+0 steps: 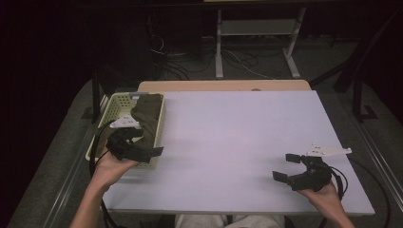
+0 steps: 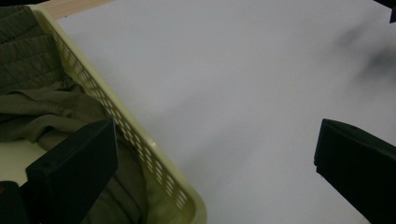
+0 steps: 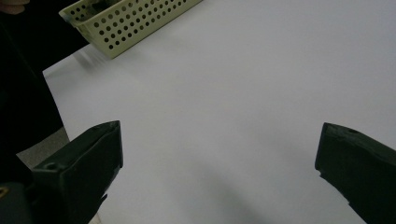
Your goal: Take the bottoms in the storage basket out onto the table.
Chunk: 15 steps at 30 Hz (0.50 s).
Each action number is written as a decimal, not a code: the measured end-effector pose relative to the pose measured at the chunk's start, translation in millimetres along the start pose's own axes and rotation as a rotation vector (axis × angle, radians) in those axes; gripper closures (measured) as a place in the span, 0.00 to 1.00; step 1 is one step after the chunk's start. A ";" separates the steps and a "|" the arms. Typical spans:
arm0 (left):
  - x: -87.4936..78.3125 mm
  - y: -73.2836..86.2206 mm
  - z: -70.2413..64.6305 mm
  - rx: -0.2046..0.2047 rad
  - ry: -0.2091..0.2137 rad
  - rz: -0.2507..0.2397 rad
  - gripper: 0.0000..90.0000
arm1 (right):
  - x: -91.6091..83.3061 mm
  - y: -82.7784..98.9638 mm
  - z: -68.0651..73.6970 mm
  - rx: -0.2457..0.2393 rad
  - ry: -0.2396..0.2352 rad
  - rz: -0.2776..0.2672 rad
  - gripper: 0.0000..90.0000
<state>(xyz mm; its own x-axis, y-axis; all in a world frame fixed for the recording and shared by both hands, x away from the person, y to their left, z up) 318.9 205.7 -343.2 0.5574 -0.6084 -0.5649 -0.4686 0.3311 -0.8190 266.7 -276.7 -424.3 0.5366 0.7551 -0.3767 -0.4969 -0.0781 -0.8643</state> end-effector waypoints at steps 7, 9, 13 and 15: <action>-2.8 -0.1 14.2 -0.020 -0.020 0.011 0.00 | -0.2 0.1 -0.5 0.002 0.000 0.007 0.01; -3.1 -0.9 17.4 -0.025 -0.027 0.014 0.00 | 0.3 0.4 -0.9 -0.002 0.000 0.011 0.01; -5.4 -3.0 22.4 -0.020 -0.034 0.025 0.00 | -0.8 0.1 -1.2 0.007 0.003 0.005 0.01; -6.4 -3.8 24.0 -0.025 -0.038 0.028 0.00 | -1.5 0.3 -2.4 0.001 0.003 0.004 0.01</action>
<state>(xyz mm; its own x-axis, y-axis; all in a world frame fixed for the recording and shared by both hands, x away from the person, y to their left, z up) 333.5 225.6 -338.9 0.5691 -0.5711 -0.5916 -0.5012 0.3294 -0.8001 267.3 -279.4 -424.8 0.5367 0.7530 -0.3807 -0.4992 -0.0803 -0.8627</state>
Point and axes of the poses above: each handheld gripper's, and its own axes: x roughly forward along the jaws, y roughly out of its underside, z roughly to its left, the point moved 3 cm from there along x, roughly forward along the jaws, and after that the axes turned 7 degrees about -z, right-handed, at the moved point
